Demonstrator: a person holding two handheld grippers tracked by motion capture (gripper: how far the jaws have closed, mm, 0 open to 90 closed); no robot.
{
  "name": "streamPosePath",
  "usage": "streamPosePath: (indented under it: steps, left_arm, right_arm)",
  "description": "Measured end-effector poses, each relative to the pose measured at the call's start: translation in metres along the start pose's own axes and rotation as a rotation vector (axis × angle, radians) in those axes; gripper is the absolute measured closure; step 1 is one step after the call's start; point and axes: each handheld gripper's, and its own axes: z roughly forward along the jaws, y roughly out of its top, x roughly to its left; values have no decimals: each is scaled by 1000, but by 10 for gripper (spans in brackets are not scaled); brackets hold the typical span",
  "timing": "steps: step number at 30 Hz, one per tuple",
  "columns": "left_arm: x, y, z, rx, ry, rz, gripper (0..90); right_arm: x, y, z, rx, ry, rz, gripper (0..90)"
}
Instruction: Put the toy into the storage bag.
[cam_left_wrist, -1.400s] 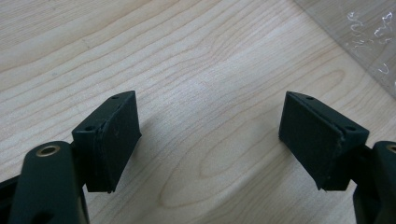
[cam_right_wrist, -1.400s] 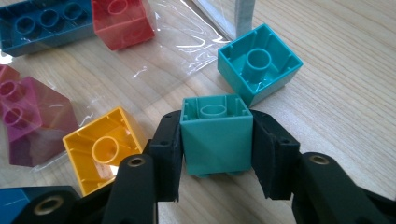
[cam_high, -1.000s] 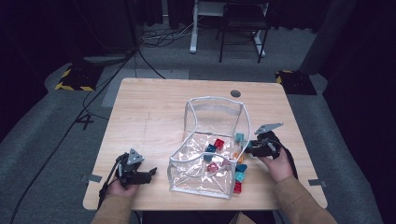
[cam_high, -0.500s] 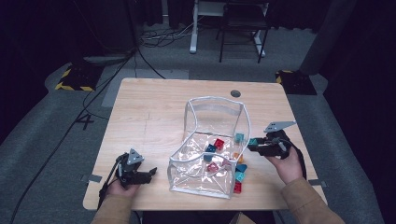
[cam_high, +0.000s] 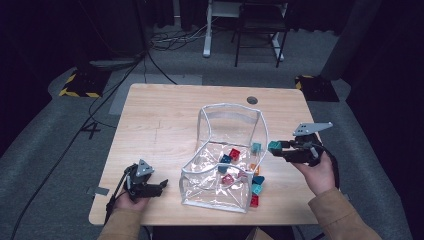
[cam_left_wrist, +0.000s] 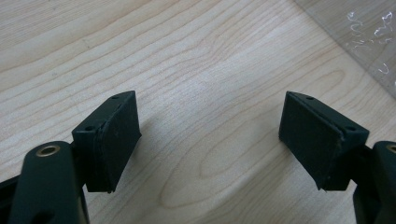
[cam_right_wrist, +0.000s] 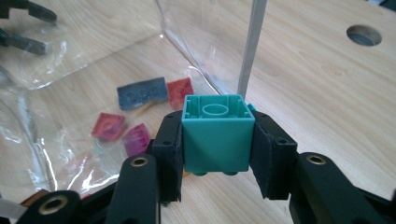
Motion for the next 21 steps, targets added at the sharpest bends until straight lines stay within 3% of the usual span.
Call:
streamPosePath:
  steps: [21]
  left_arm:
    - [0,0,0,0,0,0,206]
  right_arm:
    - [15,39,-51,-118,30,-23,582]
